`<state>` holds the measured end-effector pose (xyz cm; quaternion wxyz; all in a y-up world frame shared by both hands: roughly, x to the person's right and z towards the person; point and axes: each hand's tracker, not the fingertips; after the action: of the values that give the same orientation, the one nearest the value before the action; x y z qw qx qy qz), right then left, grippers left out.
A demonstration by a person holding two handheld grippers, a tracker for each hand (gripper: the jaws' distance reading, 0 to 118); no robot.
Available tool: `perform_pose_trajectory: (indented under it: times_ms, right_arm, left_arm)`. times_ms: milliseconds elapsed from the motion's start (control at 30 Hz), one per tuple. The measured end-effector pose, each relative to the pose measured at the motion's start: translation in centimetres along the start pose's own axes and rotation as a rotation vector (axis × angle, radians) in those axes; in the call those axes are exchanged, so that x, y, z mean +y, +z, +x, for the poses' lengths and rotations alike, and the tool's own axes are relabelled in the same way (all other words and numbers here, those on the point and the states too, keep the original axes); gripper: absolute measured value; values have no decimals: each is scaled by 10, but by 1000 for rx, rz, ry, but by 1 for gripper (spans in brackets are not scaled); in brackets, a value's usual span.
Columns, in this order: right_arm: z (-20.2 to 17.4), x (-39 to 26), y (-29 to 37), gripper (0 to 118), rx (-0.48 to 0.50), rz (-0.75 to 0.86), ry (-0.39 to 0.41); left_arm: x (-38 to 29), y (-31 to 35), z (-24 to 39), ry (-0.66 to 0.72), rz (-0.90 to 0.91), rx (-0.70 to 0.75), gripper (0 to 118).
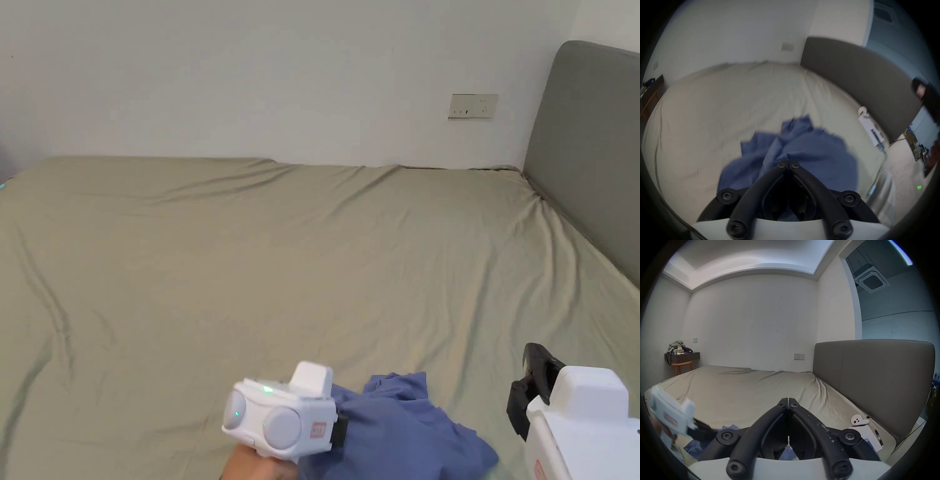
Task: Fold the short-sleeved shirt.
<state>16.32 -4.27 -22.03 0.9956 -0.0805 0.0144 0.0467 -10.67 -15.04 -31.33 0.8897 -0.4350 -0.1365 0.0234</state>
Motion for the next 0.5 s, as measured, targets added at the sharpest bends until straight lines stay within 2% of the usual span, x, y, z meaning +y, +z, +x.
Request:
perform_pose_trajectory:
  times_ms: [100,200,233,267,333,367,433,500]
  right_arm:
    - [-4,-5,-1,1,7,-17,-8]
    - [-6,-7,-1,1,13,-28,-2]
    - [-6,-7,0,1,14,-29,0]
    - [-6,-7,0,1,15,-29,2]
    - [-7,-5,1,1,16,-24,5]
    - [-7,-3,2,1,16,-19,4]
    - [-8,3,4,1,14,-2,0]
    - [-9,9,5,1,8,13,-2]
  left_arm:
    - [-25,-35,0,4,-104,54,1]
    - [-37,-38,3,-1,-63,69,7]
    - [-37,-30,1,15,-10,36,24]
    - [-34,-23,0,40,16,11,48]
    - [-25,-6,-5,100,58,-25,116]
    - [-21,8,-5,122,110,-10,118]
    - [-14,39,-13,136,289,1,110]
    - [-6,75,-14,124,406,35,111]
